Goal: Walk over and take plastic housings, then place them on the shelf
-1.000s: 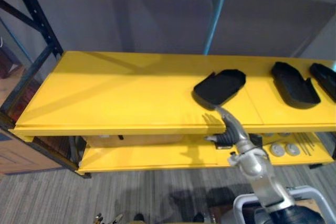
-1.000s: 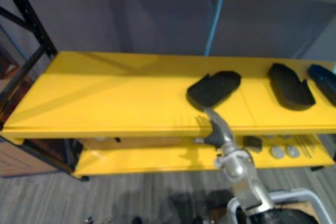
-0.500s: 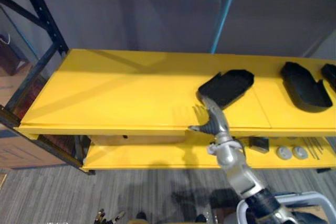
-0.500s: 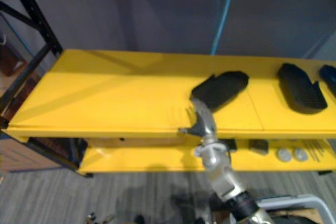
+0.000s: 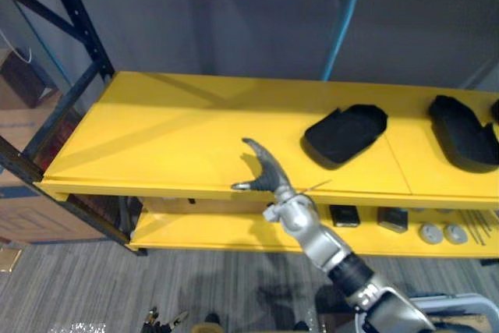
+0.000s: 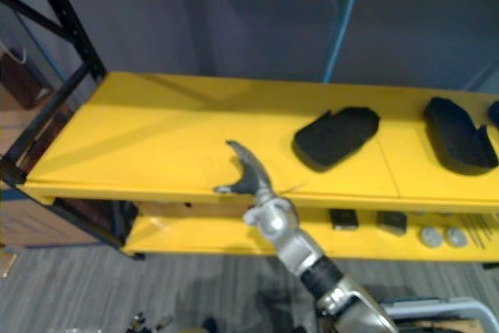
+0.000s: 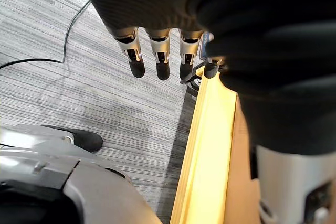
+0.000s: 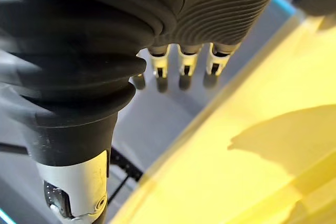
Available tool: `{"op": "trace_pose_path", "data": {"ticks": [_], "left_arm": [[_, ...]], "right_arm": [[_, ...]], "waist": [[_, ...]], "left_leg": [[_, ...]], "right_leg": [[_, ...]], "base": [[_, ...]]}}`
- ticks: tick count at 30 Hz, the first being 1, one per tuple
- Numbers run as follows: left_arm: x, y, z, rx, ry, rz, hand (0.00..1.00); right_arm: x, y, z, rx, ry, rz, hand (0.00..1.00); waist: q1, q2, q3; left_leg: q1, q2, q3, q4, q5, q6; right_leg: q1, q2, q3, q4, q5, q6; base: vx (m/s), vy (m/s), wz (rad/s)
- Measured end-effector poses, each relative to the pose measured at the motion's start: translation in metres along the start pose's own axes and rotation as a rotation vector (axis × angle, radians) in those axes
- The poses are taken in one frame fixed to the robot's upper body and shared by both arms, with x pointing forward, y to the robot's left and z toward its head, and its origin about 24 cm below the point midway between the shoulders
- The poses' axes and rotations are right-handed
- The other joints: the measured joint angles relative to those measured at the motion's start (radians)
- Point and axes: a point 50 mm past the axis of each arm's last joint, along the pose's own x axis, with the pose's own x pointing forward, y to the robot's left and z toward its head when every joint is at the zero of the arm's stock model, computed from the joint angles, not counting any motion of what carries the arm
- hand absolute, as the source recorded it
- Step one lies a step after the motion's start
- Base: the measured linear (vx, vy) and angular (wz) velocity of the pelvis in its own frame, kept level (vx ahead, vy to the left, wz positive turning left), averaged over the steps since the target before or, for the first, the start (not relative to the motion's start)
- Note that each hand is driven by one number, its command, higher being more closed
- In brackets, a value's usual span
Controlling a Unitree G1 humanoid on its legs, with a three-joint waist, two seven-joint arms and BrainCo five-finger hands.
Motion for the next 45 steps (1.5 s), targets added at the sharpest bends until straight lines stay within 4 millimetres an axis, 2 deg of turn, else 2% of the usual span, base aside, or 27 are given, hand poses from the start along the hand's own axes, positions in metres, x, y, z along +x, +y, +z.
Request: {"op": "trace_pose_path", "data": {"ticks": [5, 10, 12, 14, 15, 16, 21, 23, 25, 29, 33, 35, 38, 40, 43, 45], "left_arm": [[0.0, -0.002, 0.0, -0.014, 0.001, 0.006, 0.0], [0.0, -0.004, -0.001, -0.024, 0.003, 0.021, 0.0], [0.0, -0.004, 0.0, -0.025, 0.003, 0.022, 0.0], [0.0, -0.004, 0.001, -0.027, -0.003, 0.021, 0.0], [0.0, -0.004, 0.001, -0.027, -0.005, 0.021, 0.0], [0.0, -0.004, 0.002, -0.029, -0.01, 0.02, 0.0], [0.0, -0.004, 0.002, -0.029, -0.01, 0.018, 0.0], [0.0, -0.004, 0.002, -0.032, -0.009, 0.019, 0.0], [-0.001, -0.003, 0.001, -0.034, -0.007, 0.022, 0.0], [-0.001, -0.002, 0.0, -0.035, -0.006, 0.023, 0.0], [-0.002, -0.003, 0.002, -0.042, -0.017, 0.022, 0.0], [-0.002, -0.002, 0.002, -0.045, -0.018, 0.023, 0.0], [-0.001, 0.0, 0.003, -0.058, -0.015, 0.036, 0.0], [-0.001, 0.001, 0.002, -0.05, -0.002, 0.037, 0.0], [-0.001, 0.003, 0.0, -0.031, 0.024, 0.036, 0.0], [0.0, 0.004, 0.0, -0.02, 0.031, 0.039, 0.0]], "right_arm": [[0.005, 0.007, -0.014, 0.004, 0.124, -0.023, 0.0], [0.006, -0.008, -0.015, -0.085, 0.119, -0.193, 0.0], [0.007, -0.022, -0.021, -0.084, 0.156, -0.286, 0.0], [0.006, -0.05, -0.023, -0.067, 0.168, -0.434, 0.0], [0.006, -0.054, -0.022, -0.065, 0.166, -0.451, 0.0], [0.004, -0.071, -0.022, -0.054, 0.156, -0.512, 0.0], [-0.005, -0.112, -0.026, -0.083, 0.124, -0.629, 0.0], [-0.011, -0.132, -0.024, -0.033, 0.11, -0.735, 0.0], [-0.015, -0.144, -0.025, 0.012, 0.113, -0.793, 0.0], [-0.031, -0.161, -0.039, 0.092, 0.143, -0.882, 0.0], [-0.061, -0.176, -0.063, 0.171, 0.185, -1.019, 0.0], [-0.074, -0.181, -0.067, 0.175, 0.181, -1.067, 0.0], [-0.102, -0.187, -0.08, 0.23, 0.193, -1.155, 0.0], [-0.116, -0.189, -0.09, 0.283, 0.221, -1.179, 0.0], [-0.129, -0.189, -0.102, 0.307, 0.262, -1.176, 0.0], [-0.13, -0.189, -0.107, 0.32, 0.274, -1.161, 0.0]], "waist": [[0.004, 0.008, 0.007], [0.002, 0.019, 0.019], [0.002, 0.019, 0.019], [0.0, 0.019, 0.029], [-0.001, 0.019, 0.031], [-0.003, 0.019, 0.04], [-0.009, 0.019, 0.043], [-0.016, 0.016, 0.044], [-0.025, 0.015, 0.045], [-0.031, 0.014, 0.045], [-0.033, 0.01, 0.043], [-0.037, 0.009, 0.043], [-0.074, -0.001, 0.038], [-0.085, -0.007, 0.031], [-0.104, -0.007, 0.03], [-0.108, -0.012, 0.028]], "left_leg": [[0.001, -0.002, -0.017, 0.0, 0.0, 0.0], [0.0, -0.002, -0.016, 0.0, 0.0, 0.0], [0.0, -0.003, -0.016, 0.0, 0.0, 0.0], [0.0, -0.004, -0.014, 0.0, 0.0, 0.0], [0.0, -0.004, -0.014, 0.0, 0.0, 0.0], [0.0, -0.004, -0.014, 0.0, 0.0, 0.0], [0.001, -0.004, -0.013, 0.0, 0.0, 0.0], [0.0, -0.004, -0.013, 0.0, 0.0, 0.0], [0.0, -0.005, -0.013, 0.0, 0.0, 0.0], [0.0, -0.005, -0.011, 0.0, -0.001, 0.001], [-0.002, -0.004, 0.0, 0.0, -0.002, 0.002], [0.001, -0.005, 0.009, 0.001, -0.005, 0.002], [0.013, -0.006, 0.021, 0.001, -0.011, 0.001], [0.028, -0.007, 0.042, 0.002, -0.019, 0.003], [0.05, -0.009, 0.065, 0.002, -0.029, 0.006], [0.053, -0.008, 0.071, 0.001, -0.029, 0.007]], "right_leg": [[0.014, -0.002, -0.02, -0.001, -0.002, -0.002], [0.014, -0.003, -0.019, -0.002, -0.002, -0.002], [0.013, -0.003, -0.019, -0.002, -0.002, -0.002], [0.013, -0.004, -0.018, -0.002, -0.001, -0.001], [0.013, -0.004, -0.017, -0.002, -0.001, -0.001], [0.013, -0.005, -0.017, -0.002, -0.001, 0.0], [0.011, -0.005, -0.016, -0.002, -0.002, 0.002], [0.01, -0.005, -0.017, -0.002, -0.001, 0.003], [0.01, -0.005, -0.016, -0.002, -0.001, 0.003], [0.01, -0.005, -0.014, -0.002, -0.001, 0.003], [0.0, -0.005, -0.004, -0.002, 0.0, 0.004], [-0.003, -0.005, 0.006, -0.002, 0.001, 0.006], [-0.002, -0.006, 0.019, -0.002, 0.003, 0.008], [-0.004, -0.006, 0.043, 0.004, 0.003, 0.008], [-0.015, -0.011, 0.076, 0.05, -0.011, 0.008], [-0.024, -0.012, 0.095, 0.059, -0.011, 0.007]], "base": [[0.01, -0.006, 0.11], [0.0, 0.0, 0.0], [0.0, 0.0, 0.0], [0.0, 0.0, 0.0], [0.0, 0.0, 0.0], [0.0, 0.0, 0.0], [0.0, 0.0, 0.0], [0.0, 0.0, 0.0], [0.0, 0.0, 0.0], [0.0, 0.0, 0.0], [0.0, -0.011, -0.05], [0.02, 0.008, -0.14], [0.02, 0.013, -0.14], [0.02, 0.02, -0.31], [-0.01, 0.039, -0.28], [-0.05, 0.03, -0.2]]}}
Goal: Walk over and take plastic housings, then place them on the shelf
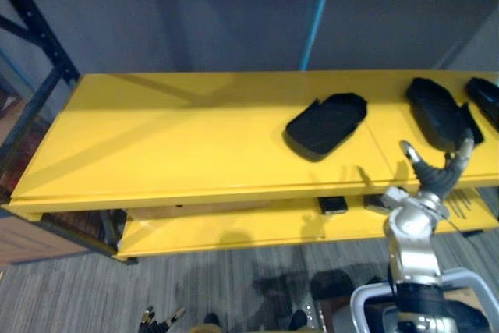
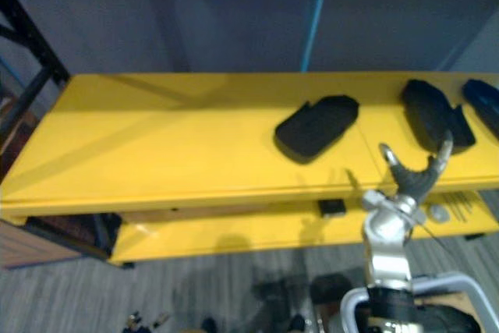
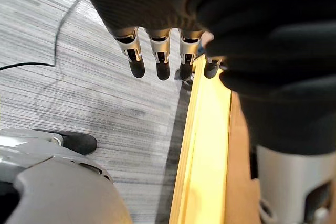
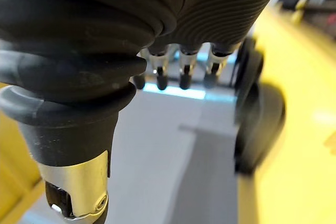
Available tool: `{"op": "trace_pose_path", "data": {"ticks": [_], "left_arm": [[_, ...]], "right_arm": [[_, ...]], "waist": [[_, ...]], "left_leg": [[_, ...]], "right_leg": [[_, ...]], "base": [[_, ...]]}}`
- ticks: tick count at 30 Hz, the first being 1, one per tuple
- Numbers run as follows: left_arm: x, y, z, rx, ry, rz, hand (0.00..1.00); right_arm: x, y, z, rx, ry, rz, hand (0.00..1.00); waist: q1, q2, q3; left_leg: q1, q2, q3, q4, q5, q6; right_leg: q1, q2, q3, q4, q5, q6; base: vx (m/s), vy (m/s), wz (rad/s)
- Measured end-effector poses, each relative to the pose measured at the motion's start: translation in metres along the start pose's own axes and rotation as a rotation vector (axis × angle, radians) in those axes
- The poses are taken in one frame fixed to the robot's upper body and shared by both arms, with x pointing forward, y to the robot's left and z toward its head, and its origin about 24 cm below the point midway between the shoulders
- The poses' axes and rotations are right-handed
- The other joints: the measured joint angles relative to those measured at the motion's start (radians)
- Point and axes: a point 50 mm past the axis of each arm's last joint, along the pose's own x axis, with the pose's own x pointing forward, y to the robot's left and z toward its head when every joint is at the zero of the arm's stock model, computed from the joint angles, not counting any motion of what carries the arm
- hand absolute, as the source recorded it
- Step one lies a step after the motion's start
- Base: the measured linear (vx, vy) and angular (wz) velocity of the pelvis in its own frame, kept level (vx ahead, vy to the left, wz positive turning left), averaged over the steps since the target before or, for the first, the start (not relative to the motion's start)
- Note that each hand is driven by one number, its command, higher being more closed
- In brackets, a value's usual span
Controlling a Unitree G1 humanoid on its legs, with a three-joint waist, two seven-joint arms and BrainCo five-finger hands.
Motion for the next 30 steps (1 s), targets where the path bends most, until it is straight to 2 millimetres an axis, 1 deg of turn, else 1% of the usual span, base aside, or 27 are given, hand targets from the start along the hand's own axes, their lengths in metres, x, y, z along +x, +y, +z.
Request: {"op": "trace_pose_path", "data": {"ticks": [1, 4, 6, 8, 9, 10, 12, 14, 17, 18, 19, 21, 22, 23, 24, 25, 26, 28, 29, 30], "left_arm": [[0.0, 0.001, 0.001, 0.002, -0.001, 0.005, 0.0], [0.0, 0.003, 0.0, -0.006, 0.005, 0.016, 0.0], [0.001, 0.003, 0.0, -0.009, 0.008, 0.023, 0.0], [0.001, 0.004, -0.002, -0.02, 0.029, 0.039, 0.0], [0.001, 0.005, -0.003, -0.042, 0.035, 0.049, 0.0], [0.0, 0.004, -0.003, -0.045, 0.038, 0.048, 0.0], [-0.002, -0.001, -0.007, -0.059, 0.046, 0.043, 0.0], [-0.002, -0.004, -0.007, -0.055, 0.046, 0.03, 0.0], [-0.001, -0.008, -0.004, -0.021, 0.027, -0.009, 0.0], [0.0, -0.009, 0.0, 0.007, 0.007, -0.021, 0.0], [0.001, -0.011, 0.008, 0.019, -0.023, -0.037, 0.0], [0.002, -0.012, 0.011, 0.02, -0.035, -0.047, 0.0], [0.003, -0.016, 0.015, 0.016, -0.046, -0.064, 0.0], [0.004, -0.017, 0.017, 0.011, -0.051, -0.069, 0.0], [0.004, -0.023, 0.022, 0.008, -0.063, -0.087, 0.0], [0.004, -0.026, 0.024, 0.013, -0.07, -0.098, 0.0], [0.004, -0.029, 0.025, 0.007, -0.076, -0.109, 0.0], [0.005, -0.032, 0.029, -0.025, -0.07, -0.115, 0.0], [0.007, -0.035, 0.034, -0.03, -0.074, -0.126, 0.0], [0.008, -0.037, 0.036, -0.031, -0.079, -0.133, 0.0]], "right_arm": [[0.001, -0.002, -0.007, 0.0, 0.02, 0.014, 0.0], [0.005, 0.004, -0.014, 0.003, 0.049, 0.052, 0.0], [0.011, 0.013, -0.008, 0.065, 0.051, 0.083, 0.0], [0.013, 0.022, -0.002, 0.114, 0.05, 0.125, 0.0], [0.012, 0.027, -0.001, 0.119, 0.052, 0.157, 0.0], [0.012, 0.03, 0.0, 0.122, 0.056, 0.174, 0.0], [0.012, 0.036, -0.001, 0.148, 0.091, 0.227, 0.0], [0.012, 0.036, -0.003, 0.151, 0.121, 0.25, 0.0], [0.011, 0.036, -0.013, 0.143, 0.185, 0.261, 0.0], [0.014, 0.038, -0.017, 0.153, 0.223, 0.256, 0.0], [0.023, 0.041, -0.022, 0.193, 0.281, 0.232, 0.0], [0.034, 0.048, -0.022, 0.203, 0.315, 0.216, 0.0], [0.048, 0.057, -0.016, 0.23, 0.332, 0.208, 0.0], [0.055, 0.062, -0.011, 0.244, 0.333, 0.208, 0.0], [0.068, 0.068, 0.0, 0.265, 0.32, 0.207, 0.0], [0.074, 0.07, 0.006, 0.275, 0.309, 0.201, 0.0], [0.085, 0.072, 0.02, 0.296, 0.272, 0.197, 0.0], [0.102, 0.073, 0.039, 0.313, 0.233, 0.208, 0.0], [0.112, 0.068, 0.047, 0.3, 0.215, 0.204, 0.0], [0.116, 0.064, 0.051, 0.296, 0.206, 0.194, 0.0]], "waist": [[-0.001, -0.006, 0.001], [-0.001, -0.007, 0.002], [0.001, -0.008, 0.001], [0.001, -0.008, 0.0], [0.003, -0.017, -0.005], [0.005, -0.013, -0.006], [0.015, 0.013, -0.01], [0.013, 0.027, -0.018], [0.008, 0.036, -0.023], [0.004, 0.035, -0.023], [-0.001, 0.031, -0.018], [0.0, 0.03, -0.015], [0.01, 0.038, 0.002], [0.016, 0.046, 0.014], [0.026, 0.063, 0.042], [0.03, 0.072, 0.052], [0.032, 0.085, 0.066], [0.031, 0.1, 0.102], [0.032, 0.109, 0.128], [0.031, 0.115, 0.138]], "left_leg": [[-0.001, 0.006, 0.001, -0.001, -0.001, 0.0], [-0.006, 0.017, -0.007, -0.001, -0.006, -0.005], [-0.02, 0.028, -0.031, -0.001, 0.001, -0.015], [-0.03, 0.041, -0.044, -0.001, 0.006, -0.024], [-0.044, 0.043, -0.064, -0.001, 0.013, -0.035], [-0.049, 0.046, -0.066, -0.001, 0.016, -0.038], [-0.061, 0.068, -0.067, -0.001, 0.024, -0.05], [-0.078, 0.078, -0.066, -0.001, 0.031, -0.052], [-0.098, 0.077, -0.067, -0.001, 0.048, -0.052], [-0.114, 0.068, -0.067, 0.0, 0.06, -0.051], [-0.131, 0.057, -0.061, 0.001, 0.073, -0.047], [-0.139, 0.045, -0.061, 0.003, 0.08, -0.049], [-0.142, 0.038, -0.061, 0.005, 0.086, -0.048], [-0.142, 0.034, -0.061, 0.005, 0.088, -0.046], [-0.146, 0.028, -0.063, 0.005, 0.093, -0.039], [-0.153, 0.025, -0.064, 0.004, 0.096, -0.036], [-0.174, 0.021, -0.066, 0.0, 0.103, -0.027], [-0.196, 0.015, -0.071, 0.0, 0.116, -0.018], [-0.203, 0.018, -0.081, -0.001, 0.12, -0.013], [-0.211, 0.018, -0.088, -0.001, 0.124, -0.01]], "right_leg": [[-0.011, -0.001, 0.007, 0.015, 0.0, 0.0], [-0.029, 0.007, 0.036, 0.049, 0.0, 0.0], [-0.033, 0.016, 0.035, 0.057, 0.001, -0.001], [-0.034, 0.028, 0.034, 0.055, -0.009, -0.014], [-0.034, 0.032, 0.028, 0.047, -0.038, -0.015], [-0.035, 0.038, 0.024, 0.046, -0.045, -0.018], [-0.034, 0.054, 0.006, 0.035, -0.065, -0.02], [-0.034, 0.057, -0.017, 0.021, -0.065, -0.02], [-0.03, 0.048, -0.06, 0.018, -0.054, -0.021], [-0.028, 0.038, -0.079, 0.018, -0.054, -0.02], [-0.029, 0.026, -0.098, 0.017, -0.053, -0.019], [-0.03, 0.017, -0.111, 0.014, -0.05, -0.016], [-0.03, 0.01, -0.113, 0.014, -0.046, -0.013], [-0.03, 0.005, -0.113, 0.014, -0.043, -0.011], [-0.032, 0.0, -0.113, 0.014, -0.035, -0.009], [-0.037, -0.002, -0.114, 0.013, -0.032, -0.009], [-0.055, -0.005, -0.116, 0.013, -0.025, -0.01], [-0.071, -0.006, -0.119, 0.009, -0.012, -0.011], [-0.071, -0.006, -0.125, 0.009, -0.01, -0.012], [-0.073, -0.007, -0.132, 0.009, -0.009, -0.012]], "base": [[-0.06, 0.016, -0.12], [-0.07, -0.002, 0.05], [-0.07, -0.049, 0.24], [-0.04, -0.096, 0.22], [-0.02, -0.098, 0.24], [0.0, -0.122, 0.28], [0.01, -0.096, 0.15], [0.05, -0.065, 0.22], [0.08, -0.004, 0.36], [0.08, 0.044, 0.57], [0.07, 0.048, 0.57], [0.02, 0.031, 0.33], [-0.01, 0.03, 0.19], [-0.06, 0.044, 0.13], [-0.07, 0.044, 0.05], [-0.11, 0.047, 0.1], [-0.11, 0.039, 0.1], [-0.15, 0.024, 0.11], [-0.14, 0.01, 0.19], [-0.16, 0.011, 0.21]]}}
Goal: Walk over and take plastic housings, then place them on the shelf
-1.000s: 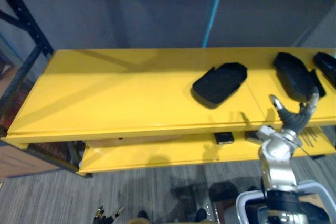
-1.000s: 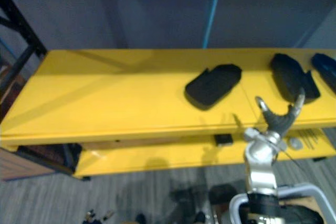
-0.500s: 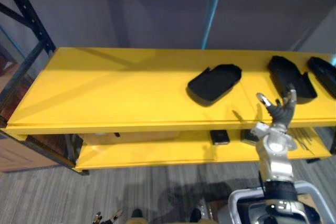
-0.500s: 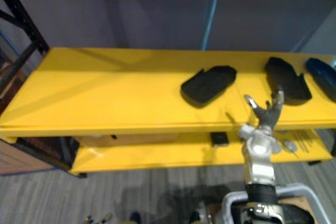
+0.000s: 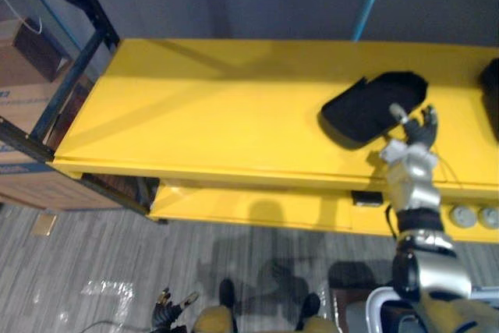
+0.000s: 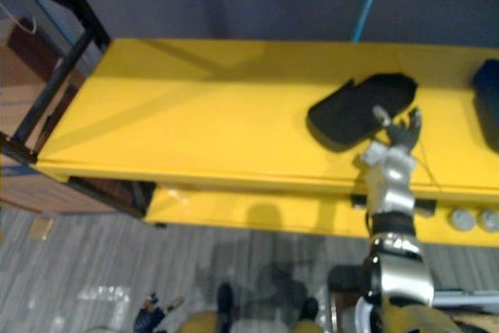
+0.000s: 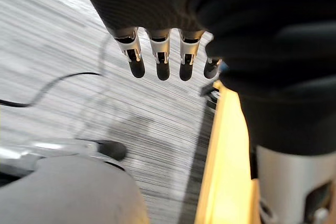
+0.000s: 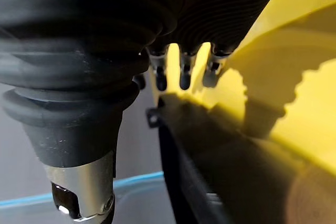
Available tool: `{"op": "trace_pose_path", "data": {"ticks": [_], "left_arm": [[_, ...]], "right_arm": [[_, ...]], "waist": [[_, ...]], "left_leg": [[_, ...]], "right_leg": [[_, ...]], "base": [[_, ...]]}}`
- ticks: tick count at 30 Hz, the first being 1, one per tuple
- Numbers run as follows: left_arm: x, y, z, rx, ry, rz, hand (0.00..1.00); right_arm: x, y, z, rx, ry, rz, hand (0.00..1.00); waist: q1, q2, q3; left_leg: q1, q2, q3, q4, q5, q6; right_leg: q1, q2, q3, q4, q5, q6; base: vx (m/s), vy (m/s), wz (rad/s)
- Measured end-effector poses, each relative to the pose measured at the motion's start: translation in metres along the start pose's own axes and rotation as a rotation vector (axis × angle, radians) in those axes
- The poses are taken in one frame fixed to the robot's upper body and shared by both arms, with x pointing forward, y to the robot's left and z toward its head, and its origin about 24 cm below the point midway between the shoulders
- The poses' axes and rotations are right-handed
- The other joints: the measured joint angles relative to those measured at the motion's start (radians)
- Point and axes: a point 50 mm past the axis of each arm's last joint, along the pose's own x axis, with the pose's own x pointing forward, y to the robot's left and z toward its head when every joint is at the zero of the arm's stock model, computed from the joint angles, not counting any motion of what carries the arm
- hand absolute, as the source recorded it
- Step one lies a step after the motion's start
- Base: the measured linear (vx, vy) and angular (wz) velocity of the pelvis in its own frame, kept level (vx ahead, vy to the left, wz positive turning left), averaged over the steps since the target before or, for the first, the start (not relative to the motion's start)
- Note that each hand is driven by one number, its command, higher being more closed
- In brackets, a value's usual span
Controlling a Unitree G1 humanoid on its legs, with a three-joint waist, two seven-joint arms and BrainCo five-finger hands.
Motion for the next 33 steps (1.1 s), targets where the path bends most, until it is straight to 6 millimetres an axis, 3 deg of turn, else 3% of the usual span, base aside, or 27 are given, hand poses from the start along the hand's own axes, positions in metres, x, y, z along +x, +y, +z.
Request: {"op": "trace_pose_path", "data": {"ticks": [3, 5, 11, 16, 19, 23, 29, 33], "left_arm": [[0.006, -0.009, 0.013, -0.032, -0.021, -0.028, 0.0], [0.008, -0.014, 0.019, -0.039, -0.038, -0.043, 0.0], [0.009, -0.021, 0.021, -0.054, -0.039, -0.069, 0.0], [0.009, -0.026, 0.025, -0.039, -0.054, -0.092, 0.0], [0.008, -0.027, 0.025, -0.039, -0.058, -0.096, 0.0], [0.007, -0.035, 0.03, -0.032, -0.081, -0.132, 0.0], [0.006, -0.039, 0.032, -0.026, -0.091, -0.167, 0.0], [0.005, -0.041, 0.034, -0.029, -0.099, -0.177, 0.0]], "right_arm": [[0.014, -0.003, 0.035, 0.004, -0.059, 0.002, 0.0], [0.019, -0.009, 0.049, 0.017, -0.077, -0.019, 0.0], [0.026, -0.011, 0.067, 0.023, -0.069, -0.044, 0.0], [0.032, -0.01, 0.095, 0.0, -0.093, -0.042, 0.0], [0.034, -0.011, 0.102, -0.024, -0.087, -0.022, 0.0], [0.035, -0.011, 0.121, -0.073, -0.126, 0.04, 0.0], [0.034, 0.002, 0.129, -0.24, -0.16, 0.166, 0.0], [0.033, 0.012, 0.136, -0.307, -0.172, 0.22, 0.0]], "waist": [[-0.002, 0.024, 0.046], [-0.004, 0.038, 0.071], [0.0, 0.056, 0.088], [0.002, 0.073, 0.106], [0.004, 0.078, 0.109], [0.002, 0.103, 0.129], [0.0, 0.116, 0.134], [0.014, 0.124, 0.138]], "left_leg": [[-0.042, 0.0, -0.008, 0.0, 0.023, 0.007], [-0.049, -0.001, -0.026, 0.0, 0.033, 0.01], [-0.053, -0.003, -0.036, 0.0, 0.039, 0.011], [-0.072, -0.008, -0.048, 0.0, 0.045, 0.015], [-0.072, -0.011, -0.052, 0.001, 0.048, 0.016], [-0.07, -0.014, -0.057, 0.0, 0.049, 0.014], [-0.069, -0.009, -0.058, 0.001, 0.052, 0.011], [-0.07, -0.01, -0.068, 0.001, 0.052, 0.01]], "right_leg": [[-0.045, -0.003, -0.003, 0.011, 0.004, -0.006], [-0.05, -0.006, -0.009, 0.025, 0.003, -0.007], [-0.075, -0.019, -0.011, 0.082, -0.021, -0.009], [-0.106, -0.032, -0.014, 0.126, -0.041, -0.007], [-0.117, -0.042, -0.014, 0.16, -0.055, -0.004], [-0.126, -0.052, -0.018, 0.194, -0.075, -0.005], [-0.136, -0.058, -0.023, 0.228, -0.096, -0.009], [-0.136, -0.06, -0.031, 0.243, -0.106, -0.011]], "base": [[-0.14, 0.008, 0.09], [-0.1, 0.0, 0.14], [-0.02, 0.003, 0.05], [0.0, 0.001, 0.07], [0.02, -0.002, 0.05], [0.0, -0.004, 0.04], [0.0, -0.02, 0.02], [0.0, -0.022, 0.06]]}}
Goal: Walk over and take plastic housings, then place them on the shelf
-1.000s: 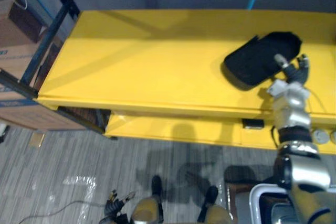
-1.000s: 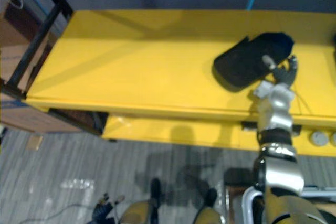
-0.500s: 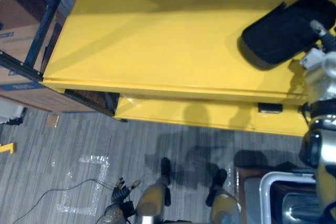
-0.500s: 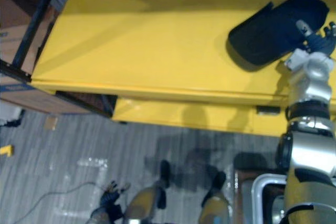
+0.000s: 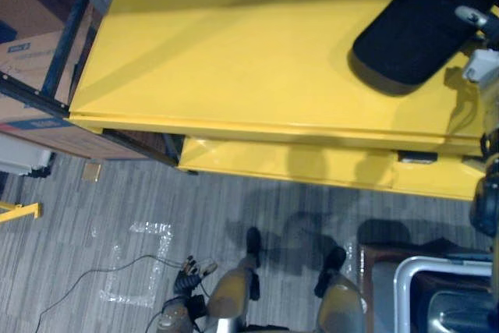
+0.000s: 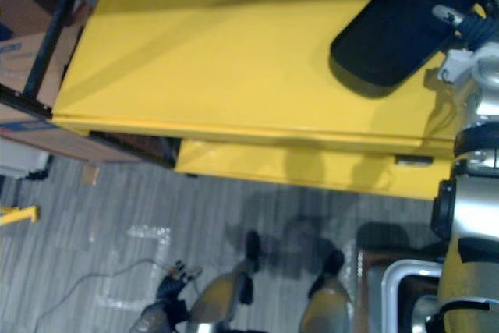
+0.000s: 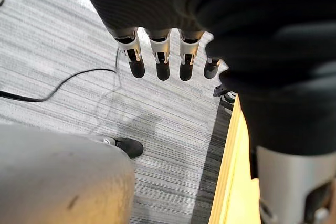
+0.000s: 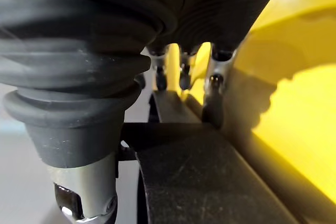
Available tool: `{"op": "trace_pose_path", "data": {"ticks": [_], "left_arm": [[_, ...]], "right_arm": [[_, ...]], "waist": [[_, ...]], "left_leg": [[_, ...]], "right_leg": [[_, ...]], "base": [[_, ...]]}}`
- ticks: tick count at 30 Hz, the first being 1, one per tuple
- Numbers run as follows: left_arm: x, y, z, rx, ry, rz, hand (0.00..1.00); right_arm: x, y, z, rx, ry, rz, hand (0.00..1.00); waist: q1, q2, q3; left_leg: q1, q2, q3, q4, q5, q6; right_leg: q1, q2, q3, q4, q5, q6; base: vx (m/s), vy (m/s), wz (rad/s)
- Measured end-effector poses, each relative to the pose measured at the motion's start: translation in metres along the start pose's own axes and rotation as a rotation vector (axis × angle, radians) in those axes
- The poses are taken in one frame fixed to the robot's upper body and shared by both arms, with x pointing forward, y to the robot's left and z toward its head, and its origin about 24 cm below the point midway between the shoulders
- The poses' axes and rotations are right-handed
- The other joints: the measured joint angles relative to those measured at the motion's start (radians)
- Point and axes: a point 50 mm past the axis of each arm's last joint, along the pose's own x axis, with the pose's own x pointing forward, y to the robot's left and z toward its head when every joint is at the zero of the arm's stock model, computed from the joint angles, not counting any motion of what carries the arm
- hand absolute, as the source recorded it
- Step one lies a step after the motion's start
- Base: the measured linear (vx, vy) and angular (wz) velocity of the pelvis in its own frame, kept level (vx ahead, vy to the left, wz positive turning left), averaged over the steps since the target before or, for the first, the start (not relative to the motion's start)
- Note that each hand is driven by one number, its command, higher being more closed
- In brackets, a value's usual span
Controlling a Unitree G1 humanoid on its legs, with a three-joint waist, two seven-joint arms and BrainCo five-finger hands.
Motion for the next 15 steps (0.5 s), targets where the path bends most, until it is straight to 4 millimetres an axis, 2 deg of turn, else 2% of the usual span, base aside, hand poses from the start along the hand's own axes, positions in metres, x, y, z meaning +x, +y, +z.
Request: {"op": "trace_pose_path", "data": {"ticks": [6, 15], "left_arm": [[-0.003, 0.001, -0.003, -0.002, 0.007, -0.004, 0.0], [-0.003, 0.0, -0.004, -0.003, -0.001, -0.027, 0.0]], "right_arm": [[0.003, 0.011, 0.02, -0.081, -0.048, 0.067, 0.0], [0.003, 0.012, 0.024, -0.186, -0.086, 0.064, 0.0]], "waist": [[0.012, 0.016, 0.007], [0.023, 0.021, 0.009]], "left_leg": [[-0.016, 0.002, -0.02, 0.0, 0.007, -0.004], [-0.016, 0.009, -0.023, 0.0, 0.012, -0.011]], "right_leg": [[-0.006, -0.001, -0.02, 0.008, -0.008, -0.003], [-0.016, 0.001, -0.021, 0.036, -0.024, -0.012]], "base": [[0.0, -0.009, 0.1], [0.0, -0.002, 0.0]]}}
